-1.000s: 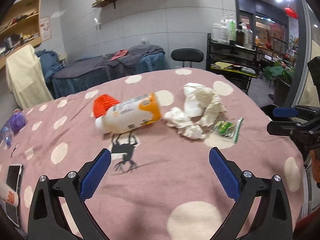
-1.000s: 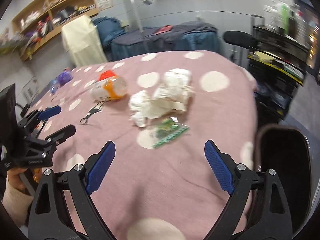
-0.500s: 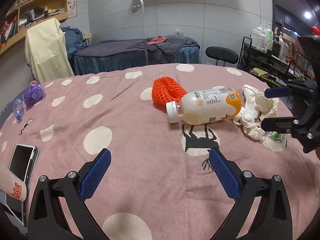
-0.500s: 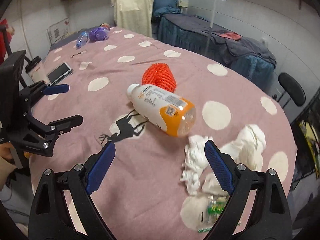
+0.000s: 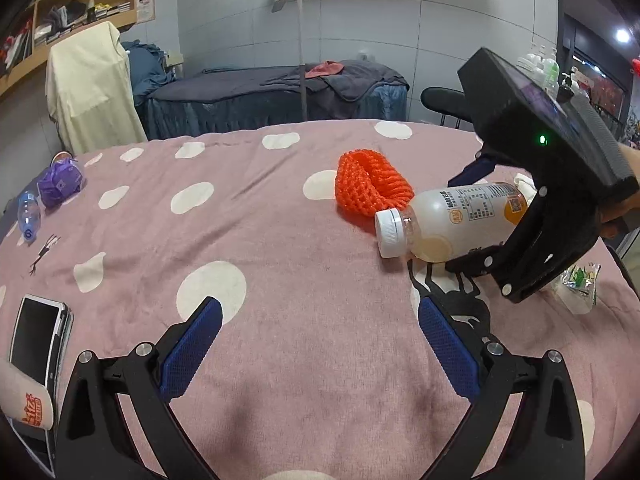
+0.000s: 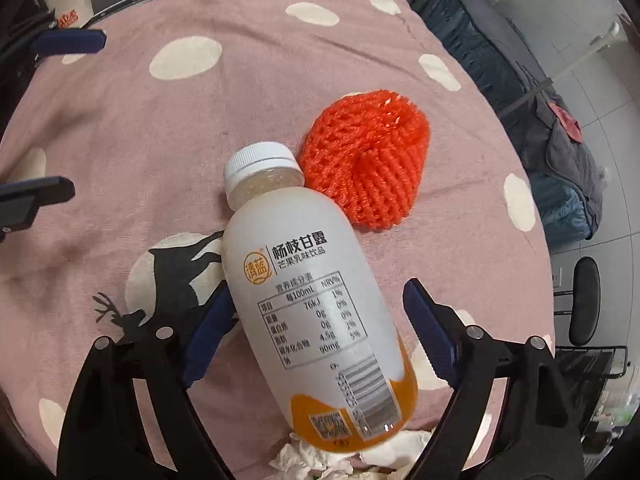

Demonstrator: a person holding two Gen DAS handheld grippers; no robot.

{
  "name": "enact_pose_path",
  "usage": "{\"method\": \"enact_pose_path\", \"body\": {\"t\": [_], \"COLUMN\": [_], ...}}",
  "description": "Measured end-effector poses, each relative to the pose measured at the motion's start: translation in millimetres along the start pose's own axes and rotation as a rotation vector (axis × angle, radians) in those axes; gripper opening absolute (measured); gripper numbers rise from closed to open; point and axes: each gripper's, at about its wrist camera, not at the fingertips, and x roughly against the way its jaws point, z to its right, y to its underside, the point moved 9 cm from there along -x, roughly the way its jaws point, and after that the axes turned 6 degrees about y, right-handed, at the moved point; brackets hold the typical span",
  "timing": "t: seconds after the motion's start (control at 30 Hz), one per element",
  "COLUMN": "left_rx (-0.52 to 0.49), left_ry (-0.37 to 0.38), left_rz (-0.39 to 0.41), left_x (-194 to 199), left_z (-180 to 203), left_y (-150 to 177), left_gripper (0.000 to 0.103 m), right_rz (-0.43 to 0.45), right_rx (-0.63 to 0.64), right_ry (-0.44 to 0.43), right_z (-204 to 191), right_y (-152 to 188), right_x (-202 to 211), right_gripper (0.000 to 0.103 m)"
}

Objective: Collect trash
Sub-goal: 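Grasp the white juice bottle with the right tool while the left tool grasps the orange mesh net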

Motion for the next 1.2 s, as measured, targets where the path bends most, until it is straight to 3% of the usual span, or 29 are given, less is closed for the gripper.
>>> {"method": "enact_pose_path", "body": {"t": [0.07, 0.17, 0.53, 0.7, 0.83, 0.9, 1.03, 1.2], "left_rx": [0.016, 0.034, 0.059, 0.046, 0.073, 0.104, 0.103, 0.101], "left_ry": [0.006, 0.015, 0.104, 0.103, 0.111, 0.119, 0.107, 0.115], "left_rz": [-0.001, 0.003, 0.003, -0.062, -0.125, -0.121, -0.087, -0.033], "left_x": [-6, -15, -66, -109, -133, -133, -120, -90], "left_z": [-5, -9, 18, 31, 37, 38, 40, 49], "left_y": [-6, -17, -60, -74, -69, -66, -66, -69], "left_gripper": [0.097, 0.097, 0.097, 0.094, 0.056, 0.049, 0.025, 0.021], "right_rz": [-0.013, 0.033, 0.166, 0.228, 0.263, 0.283, 0.343, 0.407], "right_rx": [-0.001, -0.044, -0.269, -0.37, -0.45, -0.488, -0.56, -0.661], "right_ry": [-0.035, -0.066, -0.129, -0.163, -0.147, -0.124, -0.104, -0.094], "right_z": [-6, -6, -16, -24, -29, -30, -25, -21], "right_y": [0, 0, 48, 72, 91, 103, 115, 130], "right_x": [-9, -1, 48, 69, 82, 90, 101, 119], "right_gripper": [0.069, 0.063, 0.062, 0.062, 0.062, 0.062, 0.062, 0.062]}}
